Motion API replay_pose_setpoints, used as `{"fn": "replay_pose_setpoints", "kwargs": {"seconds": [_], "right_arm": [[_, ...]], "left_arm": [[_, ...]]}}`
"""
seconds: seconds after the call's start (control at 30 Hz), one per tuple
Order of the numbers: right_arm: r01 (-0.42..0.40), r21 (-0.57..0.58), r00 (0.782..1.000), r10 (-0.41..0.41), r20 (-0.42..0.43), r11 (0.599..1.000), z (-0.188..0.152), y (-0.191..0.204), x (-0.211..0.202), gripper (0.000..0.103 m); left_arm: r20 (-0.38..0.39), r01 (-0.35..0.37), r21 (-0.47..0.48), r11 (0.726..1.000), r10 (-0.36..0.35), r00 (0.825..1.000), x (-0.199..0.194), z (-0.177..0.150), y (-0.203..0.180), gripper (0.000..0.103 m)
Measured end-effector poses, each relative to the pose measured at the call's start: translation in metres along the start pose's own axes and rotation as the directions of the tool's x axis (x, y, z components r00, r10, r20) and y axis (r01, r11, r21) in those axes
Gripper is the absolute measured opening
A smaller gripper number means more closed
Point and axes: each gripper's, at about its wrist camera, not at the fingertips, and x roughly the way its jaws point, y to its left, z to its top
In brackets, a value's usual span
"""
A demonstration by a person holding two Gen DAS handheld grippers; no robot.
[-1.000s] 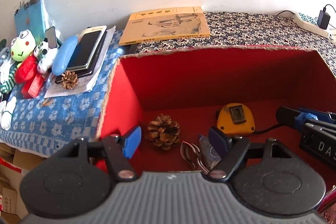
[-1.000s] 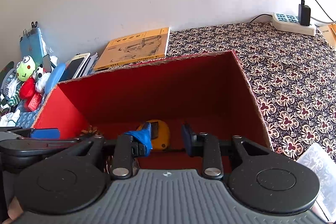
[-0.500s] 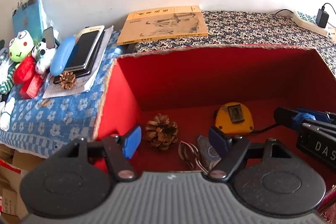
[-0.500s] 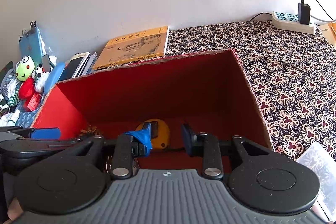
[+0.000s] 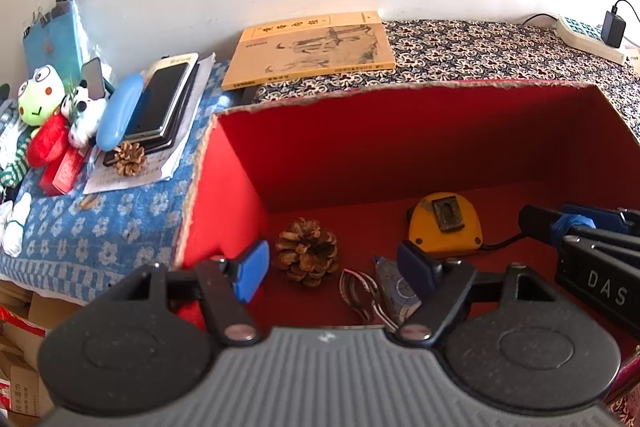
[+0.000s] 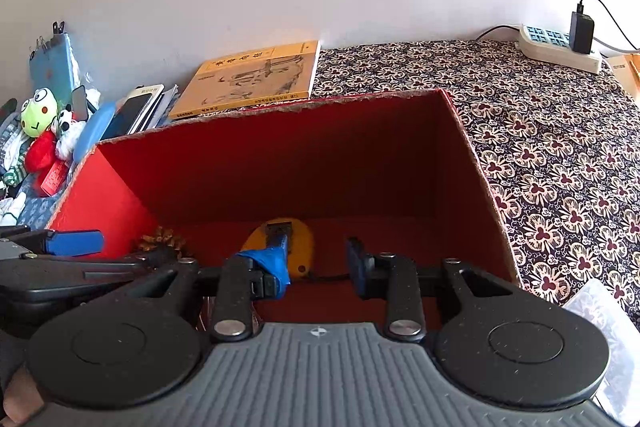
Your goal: Organize rigid objects
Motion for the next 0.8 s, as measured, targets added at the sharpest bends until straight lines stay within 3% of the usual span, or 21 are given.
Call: {"fn": "replay_pose_setpoints", "kwargs": {"seconds": [0.43,0.8], "right_arm": [[0.019,0.038,1.0,-0.019,-0.01,0.999,-0.002,-0.003,-0.01,0.015],[0.05,0.006,0.998,-0.051,0.027,0.999,0.002,0.007,-0.046,0.015]], "left_arm": [[0.0,-0.008,0.014,1.0,0.008,1.0,-0.005,0.0,-0.002,0.08],[0.08,-0.031,0.034,0.999,0.028,0.996,-0.042,-0.005,-0.006,0.08]]}}
